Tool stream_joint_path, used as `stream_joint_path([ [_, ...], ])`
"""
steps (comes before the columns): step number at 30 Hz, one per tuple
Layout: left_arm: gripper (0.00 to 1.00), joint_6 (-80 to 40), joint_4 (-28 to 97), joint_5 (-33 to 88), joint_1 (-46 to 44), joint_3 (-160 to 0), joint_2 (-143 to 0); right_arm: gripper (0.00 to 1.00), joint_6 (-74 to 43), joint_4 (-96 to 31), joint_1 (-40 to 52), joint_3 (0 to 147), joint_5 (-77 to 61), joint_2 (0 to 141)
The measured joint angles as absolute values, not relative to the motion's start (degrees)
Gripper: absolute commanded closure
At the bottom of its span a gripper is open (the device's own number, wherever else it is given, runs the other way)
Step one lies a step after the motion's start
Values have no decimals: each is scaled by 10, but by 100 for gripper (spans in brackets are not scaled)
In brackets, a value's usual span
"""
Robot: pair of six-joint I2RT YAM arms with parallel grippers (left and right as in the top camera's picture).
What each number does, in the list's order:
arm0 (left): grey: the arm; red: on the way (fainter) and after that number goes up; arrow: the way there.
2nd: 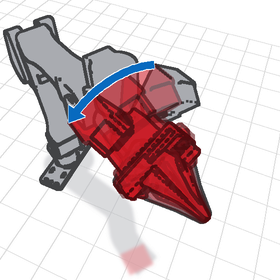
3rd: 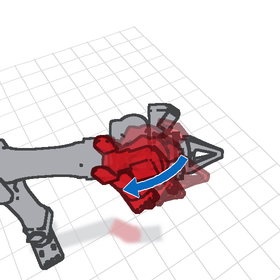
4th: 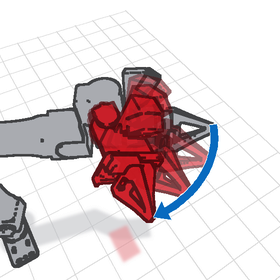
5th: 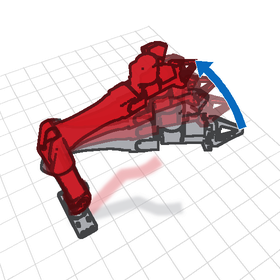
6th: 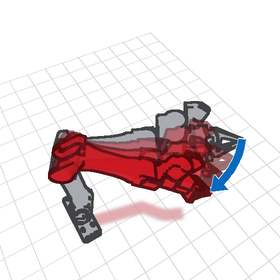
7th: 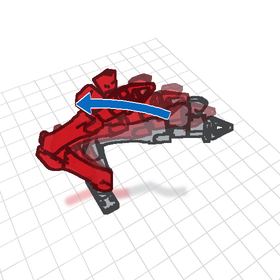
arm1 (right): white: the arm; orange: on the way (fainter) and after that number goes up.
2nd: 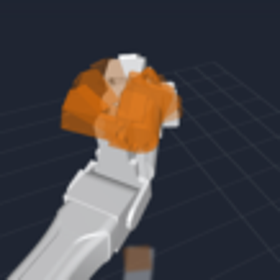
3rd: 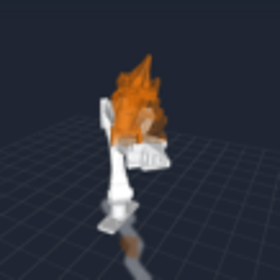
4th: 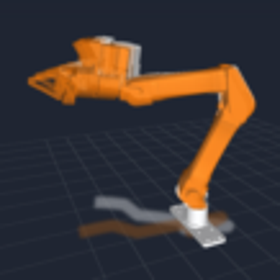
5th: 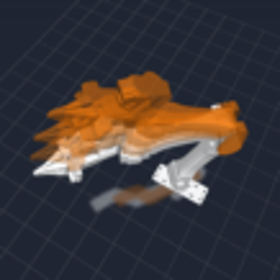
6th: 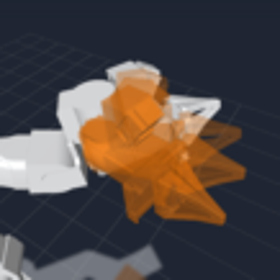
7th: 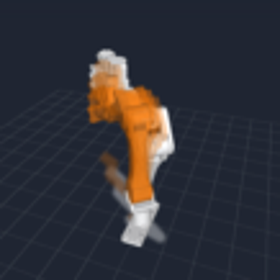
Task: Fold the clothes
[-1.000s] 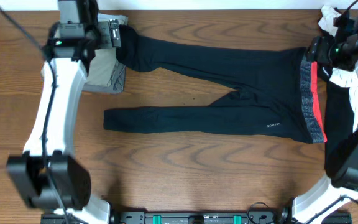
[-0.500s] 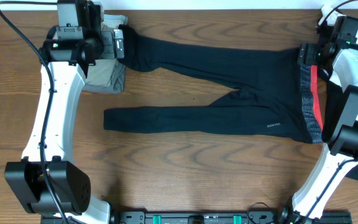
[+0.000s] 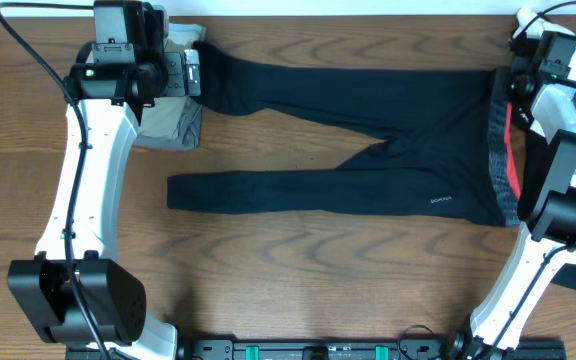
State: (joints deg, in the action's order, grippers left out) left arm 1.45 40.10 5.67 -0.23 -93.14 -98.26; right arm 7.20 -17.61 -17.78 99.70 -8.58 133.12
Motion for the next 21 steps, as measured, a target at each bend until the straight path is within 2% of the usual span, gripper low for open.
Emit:
stream_joint_path([
  [18, 2, 15, 401, 57, -2, -931, -983, 94, 71, -125, -187, 1059, -92, 1334],
  [19, 2, 15, 401, 57, -2, -931, -983, 89, 71, -126, -190, 1060, -92, 1334],
  [20, 2, 15, 401, 57, -2, -931, -983, 77, 69, -126, -192, 1060, -92, 1334],
  [21, 2, 15, 400, 57, -2, -931, -983, 53, 63, -128, -194, 1060, -92, 1334],
])
